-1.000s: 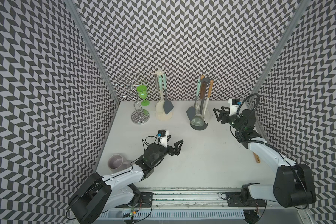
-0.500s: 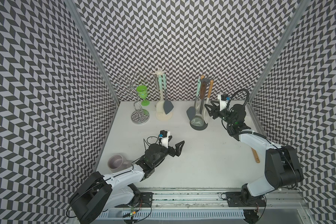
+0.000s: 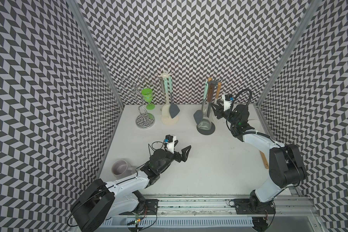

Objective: Take the spatula off the kitchen utensil rack
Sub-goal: Take off the spatula from the rack.

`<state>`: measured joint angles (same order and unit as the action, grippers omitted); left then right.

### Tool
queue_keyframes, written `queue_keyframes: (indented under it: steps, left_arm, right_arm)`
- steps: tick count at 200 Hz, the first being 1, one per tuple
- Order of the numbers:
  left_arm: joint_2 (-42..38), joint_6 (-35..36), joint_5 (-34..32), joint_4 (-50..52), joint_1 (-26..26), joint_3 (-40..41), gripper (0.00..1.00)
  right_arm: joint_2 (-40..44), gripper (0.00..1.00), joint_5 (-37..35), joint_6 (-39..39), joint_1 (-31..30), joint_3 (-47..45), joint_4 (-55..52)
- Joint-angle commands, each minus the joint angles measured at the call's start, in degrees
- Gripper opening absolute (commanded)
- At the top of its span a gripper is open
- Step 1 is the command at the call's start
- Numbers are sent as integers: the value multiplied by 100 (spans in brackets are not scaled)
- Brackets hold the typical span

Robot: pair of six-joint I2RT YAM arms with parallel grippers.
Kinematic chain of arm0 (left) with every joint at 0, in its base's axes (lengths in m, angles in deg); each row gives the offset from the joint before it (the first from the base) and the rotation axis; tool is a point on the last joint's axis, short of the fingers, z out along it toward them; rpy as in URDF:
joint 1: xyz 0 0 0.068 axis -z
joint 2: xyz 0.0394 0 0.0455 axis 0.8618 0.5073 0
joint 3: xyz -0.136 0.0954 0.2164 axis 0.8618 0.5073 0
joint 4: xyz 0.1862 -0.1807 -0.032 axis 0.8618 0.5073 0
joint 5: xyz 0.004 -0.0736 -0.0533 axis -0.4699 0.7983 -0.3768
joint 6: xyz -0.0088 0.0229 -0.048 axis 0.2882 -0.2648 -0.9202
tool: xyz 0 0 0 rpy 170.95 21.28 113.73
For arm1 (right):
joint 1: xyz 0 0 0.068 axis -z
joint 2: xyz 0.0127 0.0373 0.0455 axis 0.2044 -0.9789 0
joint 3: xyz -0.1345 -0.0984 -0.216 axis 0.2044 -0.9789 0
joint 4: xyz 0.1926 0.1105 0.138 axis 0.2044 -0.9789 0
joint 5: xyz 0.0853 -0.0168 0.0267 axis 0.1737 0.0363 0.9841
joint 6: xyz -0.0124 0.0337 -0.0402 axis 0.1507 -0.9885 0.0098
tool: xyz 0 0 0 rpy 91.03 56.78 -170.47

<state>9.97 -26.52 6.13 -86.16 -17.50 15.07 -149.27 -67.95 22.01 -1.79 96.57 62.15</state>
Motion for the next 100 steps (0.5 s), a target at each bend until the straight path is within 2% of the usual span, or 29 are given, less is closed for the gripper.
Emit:
queue_keyframes:
  steps: [1,52,86,100]
  left_arm:
    - [-84,94,-72,-76,45,-148,100]
    - [-48,108,-72,-90,56,-147,100]
    - [-103,123,-89,-64,67,-147,100]
    - [-127,134,-107,-57,63,-148,100]
  right_arm:
    - [351,51,-119,143,13,-244,220]
    - [248,50,-309,135,14,-233,176]
    - [-202,36,-238,137,14,265,-31]
    - [-333,35,-130,148,6,422,-56]
